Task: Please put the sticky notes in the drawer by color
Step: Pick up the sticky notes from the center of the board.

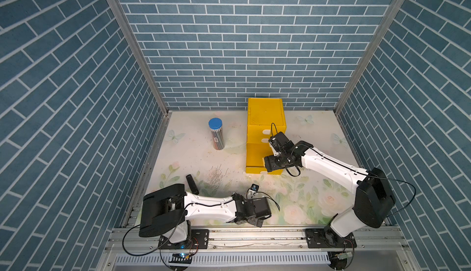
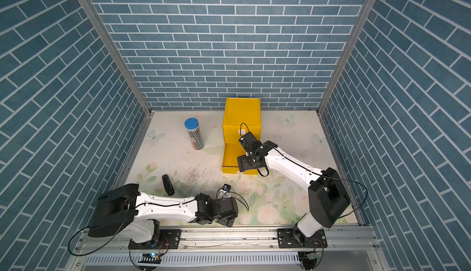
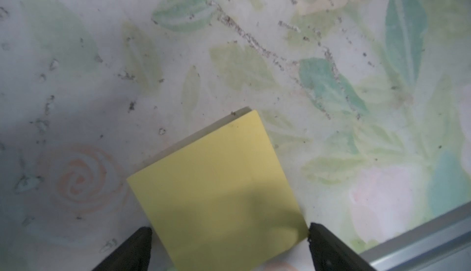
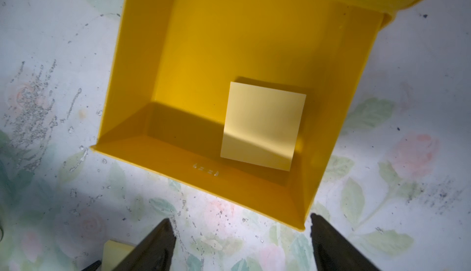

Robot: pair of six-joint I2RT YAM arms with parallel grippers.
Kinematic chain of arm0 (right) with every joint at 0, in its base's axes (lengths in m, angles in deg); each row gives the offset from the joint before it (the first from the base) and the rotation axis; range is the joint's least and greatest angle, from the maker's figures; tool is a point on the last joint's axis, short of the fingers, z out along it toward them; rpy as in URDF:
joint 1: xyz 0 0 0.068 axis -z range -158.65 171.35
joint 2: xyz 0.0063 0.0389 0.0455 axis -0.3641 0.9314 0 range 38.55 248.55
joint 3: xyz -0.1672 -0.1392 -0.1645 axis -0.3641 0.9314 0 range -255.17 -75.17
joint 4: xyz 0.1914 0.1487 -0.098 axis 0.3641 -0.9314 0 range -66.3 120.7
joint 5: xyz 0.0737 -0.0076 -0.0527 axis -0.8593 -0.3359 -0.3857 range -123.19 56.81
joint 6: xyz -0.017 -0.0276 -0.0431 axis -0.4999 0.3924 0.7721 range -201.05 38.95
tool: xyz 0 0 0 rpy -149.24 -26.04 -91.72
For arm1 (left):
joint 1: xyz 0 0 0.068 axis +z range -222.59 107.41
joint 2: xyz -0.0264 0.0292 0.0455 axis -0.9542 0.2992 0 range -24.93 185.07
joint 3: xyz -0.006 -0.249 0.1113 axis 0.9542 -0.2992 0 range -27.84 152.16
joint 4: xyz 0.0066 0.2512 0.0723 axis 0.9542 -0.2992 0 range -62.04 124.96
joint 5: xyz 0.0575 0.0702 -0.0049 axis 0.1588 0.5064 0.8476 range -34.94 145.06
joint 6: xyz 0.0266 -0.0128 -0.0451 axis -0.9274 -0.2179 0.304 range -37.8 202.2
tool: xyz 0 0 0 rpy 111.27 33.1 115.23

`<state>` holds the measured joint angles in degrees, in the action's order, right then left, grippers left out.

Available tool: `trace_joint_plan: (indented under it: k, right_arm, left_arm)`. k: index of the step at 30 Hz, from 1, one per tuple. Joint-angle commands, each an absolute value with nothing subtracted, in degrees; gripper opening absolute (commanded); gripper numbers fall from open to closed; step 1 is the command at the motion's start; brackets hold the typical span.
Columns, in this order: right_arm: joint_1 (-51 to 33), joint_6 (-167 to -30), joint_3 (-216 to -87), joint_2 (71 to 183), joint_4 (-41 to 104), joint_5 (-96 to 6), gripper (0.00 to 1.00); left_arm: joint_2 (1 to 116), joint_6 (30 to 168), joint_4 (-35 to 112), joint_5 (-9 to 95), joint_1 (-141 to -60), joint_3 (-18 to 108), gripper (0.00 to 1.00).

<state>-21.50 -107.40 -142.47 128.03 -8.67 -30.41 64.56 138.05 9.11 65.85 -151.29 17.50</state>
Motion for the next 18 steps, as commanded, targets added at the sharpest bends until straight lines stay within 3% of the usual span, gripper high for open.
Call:
trace_joint_plan:
  k: [1,12,18]
  right_arm:
    - [-21.36,-108.64,-140.57,126.43,-8.15,-29.78,0.85]
    - [-21.26,-108.12,-138.44,121.91,-7.00,-29.50,0.86]
    - [-21.18,-107.77,-136.54,119.91,-6.13,-29.44,0.86]
  left_arm:
    - [67.03,140.36,6.30,67.00,-152.02,18.66,1.00]
    - [69.62,141.88,7.85,63.57,-153.35,15.76,1.00]
    - [68.06,141.66,5.80,65.12,-153.45,15.75,0.86]
